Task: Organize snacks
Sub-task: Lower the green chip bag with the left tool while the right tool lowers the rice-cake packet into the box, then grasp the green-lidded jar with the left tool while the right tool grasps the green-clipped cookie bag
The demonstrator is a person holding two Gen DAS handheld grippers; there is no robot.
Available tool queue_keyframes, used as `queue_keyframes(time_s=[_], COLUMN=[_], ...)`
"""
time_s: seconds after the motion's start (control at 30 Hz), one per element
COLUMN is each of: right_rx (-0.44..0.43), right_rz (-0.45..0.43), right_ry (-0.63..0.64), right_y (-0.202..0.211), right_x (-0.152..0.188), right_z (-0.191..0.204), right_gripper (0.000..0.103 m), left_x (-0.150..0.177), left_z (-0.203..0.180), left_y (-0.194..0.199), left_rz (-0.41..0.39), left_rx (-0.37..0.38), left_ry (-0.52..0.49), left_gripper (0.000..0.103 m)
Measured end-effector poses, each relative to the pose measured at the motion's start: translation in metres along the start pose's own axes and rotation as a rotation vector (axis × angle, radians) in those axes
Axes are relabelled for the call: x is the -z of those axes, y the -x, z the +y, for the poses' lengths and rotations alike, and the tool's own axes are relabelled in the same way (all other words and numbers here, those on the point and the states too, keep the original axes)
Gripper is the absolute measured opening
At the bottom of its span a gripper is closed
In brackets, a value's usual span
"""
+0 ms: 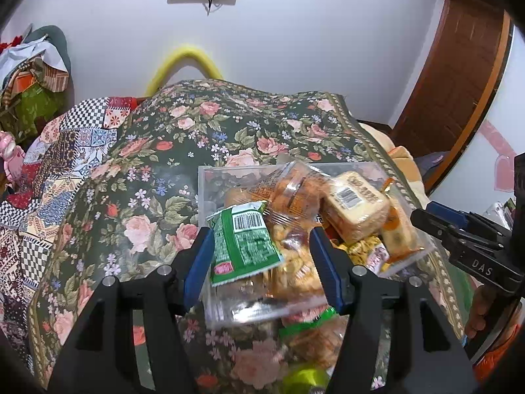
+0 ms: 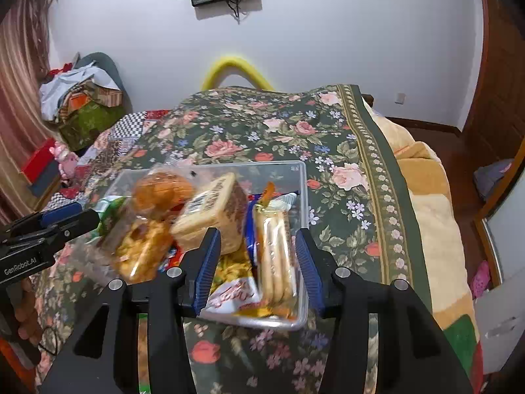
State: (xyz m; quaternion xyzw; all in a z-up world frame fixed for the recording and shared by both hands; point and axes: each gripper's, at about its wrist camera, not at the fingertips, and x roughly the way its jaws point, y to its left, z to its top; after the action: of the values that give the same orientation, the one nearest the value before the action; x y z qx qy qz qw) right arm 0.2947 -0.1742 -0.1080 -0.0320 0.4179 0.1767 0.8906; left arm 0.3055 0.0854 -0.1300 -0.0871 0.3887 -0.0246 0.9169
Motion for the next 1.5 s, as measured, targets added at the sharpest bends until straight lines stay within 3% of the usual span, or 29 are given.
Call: queue_keyframes(time_s=[0.33, 0.57, 0.93, 1.0, 1.17, 1.2, 1.3, 1.5], right_rx=[-0.081, -0.138, -0.165, -0.123, -0.12, -0.127, -0.131, -0.119], right_rz=[-0.015, 0.056, 0.247, 0.257, 0.268, 0.274, 0.311, 0.269], right_ry=[0.021, 0.042, 0.065, 0.087, 0.091, 0.089, 0.133, 0.156], right_y=[0.035, 0.023, -0.031, -0.036, -0.041, -0.041, -0.042, -0.027], right_x=[0.018, 0.041, 0.069, 0.073, 0.08, 0.081, 0.085, 0.092], right_z=[0.03, 0.056, 0.083, 0.085, 0.081, 0.08, 0.081, 0.076], right_gripper=[0.07, 0.084, 0.084, 0.084, 0.082, 0.08, 0.055, 0.048], left_x=[0.024, 0.053, 0.093, 0.096, 0.102, 0.103, 0.105, 0.108], left_z=[-0.003, 0.005, 0.025, 0.026, 0.021, 0.019, 0.012, -0.006], left_y=[0.047, 0.052, 0.035, 0.033, 0.029, 0.029, 0.028, 0.029], left_rz=[-0.036, 0.019, 0.125, 0.134, 0.151, 0.152, 0.16, 0.169], left_rx=[0.001, -0.011, -0.014, -0.01, 0.01, 0.013, 0.03, 0.064], left_ry=[-0.03, -0.029, -0.001, 0.006, 0.006, 0.004, -0.001, -0.026], left_gripper=[0.065, 0.066, 0.066, 0.066, 0.066, 0.066, 0.066, 0.066])
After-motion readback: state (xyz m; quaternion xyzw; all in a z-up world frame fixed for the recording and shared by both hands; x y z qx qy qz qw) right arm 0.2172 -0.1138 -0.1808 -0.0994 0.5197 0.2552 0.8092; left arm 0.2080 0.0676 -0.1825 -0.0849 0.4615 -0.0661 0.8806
